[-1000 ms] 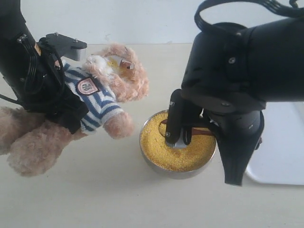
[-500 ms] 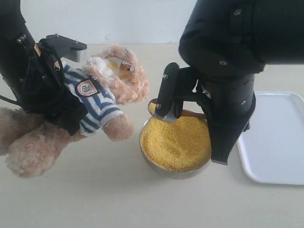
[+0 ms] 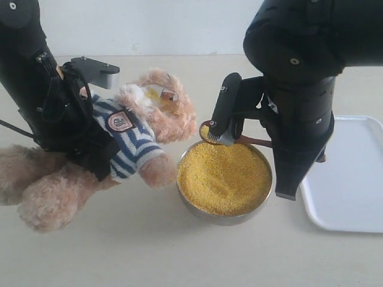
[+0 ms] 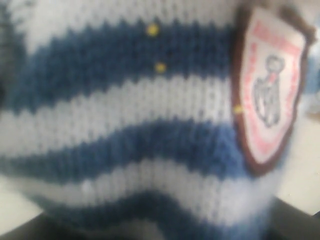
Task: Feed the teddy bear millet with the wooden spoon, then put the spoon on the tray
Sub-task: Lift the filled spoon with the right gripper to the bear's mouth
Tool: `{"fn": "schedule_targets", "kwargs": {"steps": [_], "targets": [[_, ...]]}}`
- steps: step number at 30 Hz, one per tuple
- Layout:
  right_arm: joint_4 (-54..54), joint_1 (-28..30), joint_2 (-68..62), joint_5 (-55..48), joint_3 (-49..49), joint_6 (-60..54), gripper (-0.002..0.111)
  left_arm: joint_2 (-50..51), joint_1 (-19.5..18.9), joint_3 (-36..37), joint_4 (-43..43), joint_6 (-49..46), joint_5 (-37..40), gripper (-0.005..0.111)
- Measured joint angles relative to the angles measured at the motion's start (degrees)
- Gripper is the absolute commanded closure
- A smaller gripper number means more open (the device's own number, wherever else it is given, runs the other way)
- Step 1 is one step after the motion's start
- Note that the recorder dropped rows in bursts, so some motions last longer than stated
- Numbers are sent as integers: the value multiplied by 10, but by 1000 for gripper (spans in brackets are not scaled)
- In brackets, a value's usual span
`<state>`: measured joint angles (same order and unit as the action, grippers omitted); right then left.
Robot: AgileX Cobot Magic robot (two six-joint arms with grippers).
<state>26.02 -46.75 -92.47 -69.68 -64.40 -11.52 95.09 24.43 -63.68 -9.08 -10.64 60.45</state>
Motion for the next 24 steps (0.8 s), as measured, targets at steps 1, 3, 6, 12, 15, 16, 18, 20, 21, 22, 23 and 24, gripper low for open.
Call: {"fn": "schedule_targets", "kwargs": {"steps": [1, 3, 6, 12, 15, 16, 18, 20, 21, 22, 23, 24], "targets": [[0, 0, 0, 0, 0, 0, 109, 5, 0, 0, 0, 0, 0, 103], [0, 0, 0, 0, 0, -3, 109, 9, 0, 0, 0, -1, 0, 103], [0, 1, 0, 0, -1, -5, 109, 10, 0, 0, 0, -2, 0, 103], [0, 1, 0, -1, -37, -5, 109, 10, 0, 0, 0, -3, 0, 103], [-1, 1, 0, 0, -57, -5, 109, 10, 0, 0, 0, -3, 0, 103], [-5, 1, 0, 0, -61, -5, 109, 10, 0, 0, 0, -3, 0, 103], [-11, 1, 0, 0, -68, -5, 109, 10, 0, 0, 0, -3, 0, 103], [-12, 1, 0, 0, -72, -5, 109, 10, 0, 0, 0, -5, 0, 103], [-14, 1, 0, -1, -76, -6, 109, 10, 0, 0, 0, -6, 0, 103], [-16, 1, 0, -1, -79, -6, 109, 10, 0, 0, 0, -6, 0, 103], [-19, 1, 0, -1, -85, -7, 109, 10, 0, 0, 0, -6, 0, 103], [-22, 1, 0, -2, -89, -7, 109, 10, 0, 0, 0, -6, 0, 103]]}}
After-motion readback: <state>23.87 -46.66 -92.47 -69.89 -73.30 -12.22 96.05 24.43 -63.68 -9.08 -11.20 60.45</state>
